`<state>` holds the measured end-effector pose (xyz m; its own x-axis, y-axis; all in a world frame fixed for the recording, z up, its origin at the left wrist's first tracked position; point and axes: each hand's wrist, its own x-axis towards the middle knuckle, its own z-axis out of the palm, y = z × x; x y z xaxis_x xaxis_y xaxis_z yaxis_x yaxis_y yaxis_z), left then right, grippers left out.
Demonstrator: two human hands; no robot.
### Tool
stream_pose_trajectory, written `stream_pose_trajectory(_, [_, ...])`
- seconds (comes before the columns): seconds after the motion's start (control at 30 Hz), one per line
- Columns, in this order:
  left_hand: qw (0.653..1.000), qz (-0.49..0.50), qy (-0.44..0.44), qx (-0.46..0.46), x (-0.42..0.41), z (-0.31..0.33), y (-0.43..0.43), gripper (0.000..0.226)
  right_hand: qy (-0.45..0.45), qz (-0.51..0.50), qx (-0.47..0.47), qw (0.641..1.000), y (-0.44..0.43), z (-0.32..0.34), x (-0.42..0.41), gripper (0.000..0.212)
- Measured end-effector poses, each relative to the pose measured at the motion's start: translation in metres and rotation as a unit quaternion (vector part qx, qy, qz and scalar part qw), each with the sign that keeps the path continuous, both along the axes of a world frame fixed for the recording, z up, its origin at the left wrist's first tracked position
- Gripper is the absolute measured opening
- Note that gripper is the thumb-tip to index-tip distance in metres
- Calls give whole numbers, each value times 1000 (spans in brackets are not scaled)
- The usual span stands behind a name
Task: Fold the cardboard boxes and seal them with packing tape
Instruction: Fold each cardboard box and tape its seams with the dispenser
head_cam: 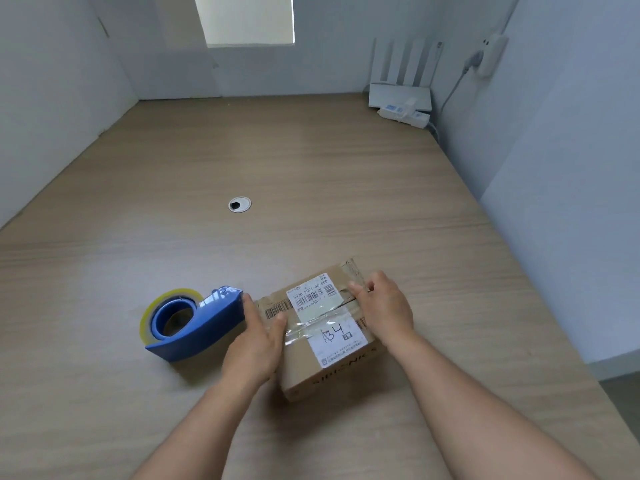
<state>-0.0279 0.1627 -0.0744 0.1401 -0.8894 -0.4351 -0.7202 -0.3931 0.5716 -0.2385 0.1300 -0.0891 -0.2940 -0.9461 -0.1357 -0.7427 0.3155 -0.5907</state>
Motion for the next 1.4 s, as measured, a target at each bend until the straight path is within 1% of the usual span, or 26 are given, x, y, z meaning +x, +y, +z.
stream_pose_trajectory(0.07, [990,-7,132,56,12,6,9,79,44,41,-11,998,-9,1,-6,32])
stream_pose_trajectory(0.1, [984,-18,165,72,16,9,15,77,80,51,-15,995,-15,1,-8,36])
stream_pose_trajectory(0.13, [982,-38,167,75,18,11,22,71,116,46,-12,992,-22,3,-9,48])
stream_pose_trajectory(0.17, [987,-67,131,61,16,11,29,66,145,27,3,989,-29,6,-8,68])
stream_pose_trajectory(0.23, [993,-115,-8,6,2,11,43,62,154,-15,59,986,-41,12,0,105])
stream_pose_trajectory(0.27, [993,-103,-54,-18,-9,11,50,61,140,-21,86,986,-44,14,6,115])
stream_pose_trajectory(0.3, [994,-78,-64,-32,-21,11,54,61,125,-22,107,986,-46,15,12,118])
stream_pose_trajectory(0.33, [997,-48,-53,-38,-30,10,59,60,111,-17,120,986,-45,14,18,115])
stream_pose_trajectory(0.4, [998,-3,-24,-50,-39,5,62,60,95,9,124,988,-38,12,21,99])
stream_pose_trajectory(0.5, [998,23,-6,-62,-39,-3,64,61,117,93,109,983,-12,11,18,69])
stream_pose_trajectory(0.57, [996,31,-3,-79,-40,-6,66,61,135,146,98,975,13,8,18,56])
stream_pose_trajectory(0.6, [996,33,-4,-86,-41,-8,67,61,140,168,92,972,27,6,19,53])
stream_pose_trajectory(0.73, [994,41,-2,-99,-42,-12,68,58,119,232,66,963,80,-4,9,49])
stream_pose_trajectory(0.83, [994,38,-1,-99,-44,-13,68,56,120,263,28,957,98,-8,-5,48])
stream_pose_trajectory(0.87, [995,33,8,-92,-43,-12,67,54,112,273,21,955,99,-9,-9,50])
stream_pose_trajectory(0.93, [996,22,53,-68,-37,-9,64,44,113,303,16,946,97,-9,-15,58])
stream_pose_trajectory(1.0, [996,-24,74,-45,-28,-3,61,36,145,326,4,934,91,-9,-18,63])
stream_pose_trajectory(1.1, [993,-87,71,-30,-16,3,60,26,157,334,-9,929,76,-7,-20,60])
stream_pose_trajectory(1.13, [993,-90,66,-40,-13,4,59,25,164,339,-8,926,71,-5,-20,60])
stream_pose_trajectory(1.17, [993,-84,49,-70,-9,5,57,24,177,342,-8,923,65,-4,-20,59])
stream_pose_trajectory(1.23, [985,-43,-8,-167,2,8,52,36,200,343,-7,918,57,-2,-19,59])
stream_pose_trajectory(1.3, [963,-9,-79,-257,17,12,42,45,221,338,2,915,54,1,-18,59])
stream_pose_trajectory(1.33, [955,-6,-117,-272,26,12,36,48,233,337,7,912,54,2,-18,60])
stream_pose_trajectory(1.37, [952,-7,-151,-266,36,11,30,52,241,337,6,910,54,4,-18,60])
stream_pose_trajectory(1.4, [953,-9,-185,-240,46,11,23,57,244,335,3,910,54,6,-17,61])
